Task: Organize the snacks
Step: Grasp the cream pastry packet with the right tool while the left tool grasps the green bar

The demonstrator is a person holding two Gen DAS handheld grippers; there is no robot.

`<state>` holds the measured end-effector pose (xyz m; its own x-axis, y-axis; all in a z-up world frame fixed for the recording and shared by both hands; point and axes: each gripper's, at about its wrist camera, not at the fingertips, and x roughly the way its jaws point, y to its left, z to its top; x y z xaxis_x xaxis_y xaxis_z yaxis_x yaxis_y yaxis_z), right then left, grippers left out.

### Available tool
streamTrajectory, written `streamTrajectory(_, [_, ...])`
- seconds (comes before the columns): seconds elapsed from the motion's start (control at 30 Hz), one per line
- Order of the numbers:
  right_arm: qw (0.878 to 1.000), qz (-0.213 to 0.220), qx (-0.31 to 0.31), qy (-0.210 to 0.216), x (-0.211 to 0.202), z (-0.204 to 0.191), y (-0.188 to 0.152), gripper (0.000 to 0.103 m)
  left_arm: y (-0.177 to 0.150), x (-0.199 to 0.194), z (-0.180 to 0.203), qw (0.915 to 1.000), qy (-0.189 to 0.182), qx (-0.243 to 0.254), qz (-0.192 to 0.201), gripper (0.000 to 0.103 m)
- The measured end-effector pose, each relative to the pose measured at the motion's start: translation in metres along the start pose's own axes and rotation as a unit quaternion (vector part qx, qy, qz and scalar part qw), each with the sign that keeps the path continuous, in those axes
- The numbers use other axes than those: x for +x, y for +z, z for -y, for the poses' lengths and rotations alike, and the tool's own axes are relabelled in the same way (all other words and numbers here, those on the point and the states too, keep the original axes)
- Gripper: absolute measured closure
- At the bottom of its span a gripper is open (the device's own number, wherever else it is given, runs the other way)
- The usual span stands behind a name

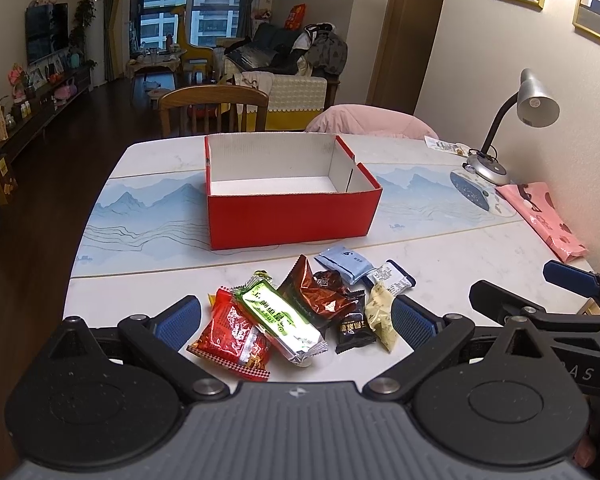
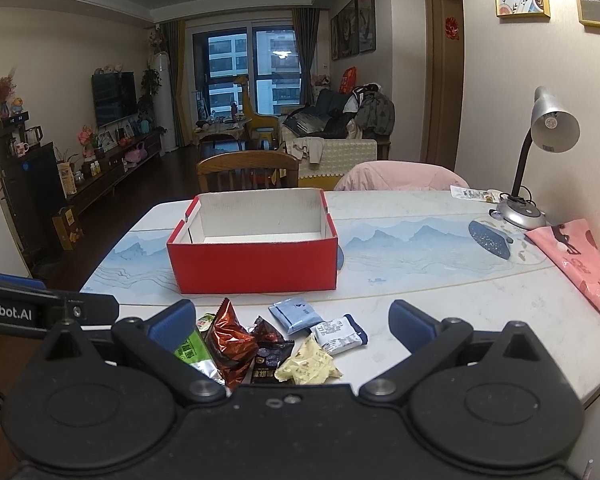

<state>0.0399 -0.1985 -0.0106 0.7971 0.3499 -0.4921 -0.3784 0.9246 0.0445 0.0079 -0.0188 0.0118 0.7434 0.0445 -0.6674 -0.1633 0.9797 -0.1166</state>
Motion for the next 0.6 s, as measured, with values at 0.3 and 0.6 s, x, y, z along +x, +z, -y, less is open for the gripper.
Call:
streamTrajectory(0.3, [1.000, -0.002, -0.001, 0.001, 0.001, 0.000, 0.002, 0.000, 0.001, 0.002, 0.000, 1.0000, -0.001, -0.001, -0.002, 0.001])
streamTrajectory(0.6, [0.999, -0.031, -0.006, 0.021, 0.025, 0.002, 0.003, 0.000, 0.002, 0.023, -0.011, 0.9994, 0.006, -0.020, -0.028, 0.001])
